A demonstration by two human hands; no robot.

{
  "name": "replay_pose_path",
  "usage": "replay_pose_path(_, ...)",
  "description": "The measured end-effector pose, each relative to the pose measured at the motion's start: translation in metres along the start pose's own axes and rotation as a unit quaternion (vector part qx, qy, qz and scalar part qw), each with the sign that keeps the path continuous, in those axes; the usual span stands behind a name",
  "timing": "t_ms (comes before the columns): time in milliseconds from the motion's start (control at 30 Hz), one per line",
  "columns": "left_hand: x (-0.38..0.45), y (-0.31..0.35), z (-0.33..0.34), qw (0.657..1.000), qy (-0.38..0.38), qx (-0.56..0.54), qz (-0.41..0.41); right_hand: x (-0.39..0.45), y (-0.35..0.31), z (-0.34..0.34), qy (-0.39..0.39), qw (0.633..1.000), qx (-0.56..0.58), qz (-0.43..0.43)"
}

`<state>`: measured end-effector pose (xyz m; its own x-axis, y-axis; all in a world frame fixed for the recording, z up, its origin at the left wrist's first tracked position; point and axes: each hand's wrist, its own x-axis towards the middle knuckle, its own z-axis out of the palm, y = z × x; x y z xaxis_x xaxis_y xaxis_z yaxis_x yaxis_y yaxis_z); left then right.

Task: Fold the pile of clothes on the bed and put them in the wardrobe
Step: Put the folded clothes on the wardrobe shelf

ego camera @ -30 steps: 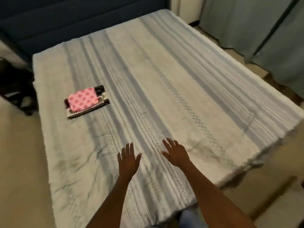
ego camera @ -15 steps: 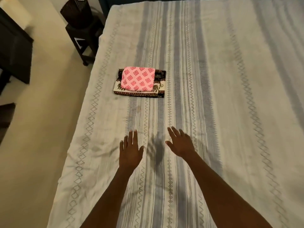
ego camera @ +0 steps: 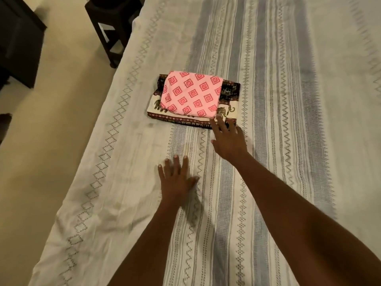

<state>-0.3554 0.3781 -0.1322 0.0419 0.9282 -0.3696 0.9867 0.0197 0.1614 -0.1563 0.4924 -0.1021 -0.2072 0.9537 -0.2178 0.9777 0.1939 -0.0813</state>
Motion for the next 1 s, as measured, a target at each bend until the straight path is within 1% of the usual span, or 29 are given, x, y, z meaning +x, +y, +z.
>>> replay_pose_path(133,0.006,-0.006,0.026,1.0,0.002,0.002,-0.001,0.047,-0.005,0.007,-0.014,0.999,0.012,0.031)
replay_pose_path(200,0.011,-0.008,0.032,1.0,0.008,0.008,0.0,0.06,-0.009,0.008,-0.035,0.999,0.005,0.035)
replay_pose_path(233,0.013,-0.009,0.034,1.0,0.008,0.007,0.0,0.063,-0.01,0.01,-0.032,0.999,-0.001,0.033)
replay_pose_path(300,0.014,-0.01,0.036,1.0,0.007,0.005,0.001,0.06,-0.009,0.013,0.008,1.0,-0.016,0.02)
replay_pose_path(433,0.015,-0.013,0.036,1.0,0.013,-0.012,0.004,0.038,-0.002,0.016,0.074,0.996,-0.041,-0.038)
replay_pose_path(533,0.012,-0.015,0.027,0.999,0.022,-0.037,0.007,0.005,-0.005,0.011,0.081,0.994,-0.035,-0.059)
replay_pose_path(567,0.006,-0.016,0.024,0.997,0.038,-0.067,0.01,-0.011,-0.008,0.011,0.079,0.995,-0.028,-0.061)
replay_pose_path(633,-0.012,-0.021,0.019,0.985,0.105,-0.139,0.016,-0.047,-0.012,0.015,0.08,0.994,-0.023,-0.066)
replay_pose_path(667,-0.023,-0.025,0.019,0.978,0.134,-0.162,0.009,-0.067,-0.015,0.019,0.082,0.994,-0.017,-0.068)
replay_pose_path(700,-0.034,-0.029,0.02,0.975,0.154,-0.162,-0.002,-0.084,-0.017,0.024,0.085,0.994,-0.008,-0.07)
replay_pose_path(767,-0.057,-0.035,0.022,0.978,0.183,-0.101,-0.004,-0.123,-0.021,0.031,0.087,0.994,0.012,-0.069)
replay_pose_path(867,-0.088,-0.04,0.023,0.978,0.199,-0.005,0.057,-0.181,-0.026,0.039,0.07,0.994,0.045,-0.073)
replay_pose_path(933,-0.112,-0.042,0.024,0.977,0.192,0.028,0.087,-0.223,-0.029,0.044,0.06,0.993,0.065,-0.073)
replay_pose_path(1000,-0.139,-0.045,0.028,0.979,0.165,0.054,0.109,-0.267,-0.034,0.046,0.06,0.991,0.096,-0.064)
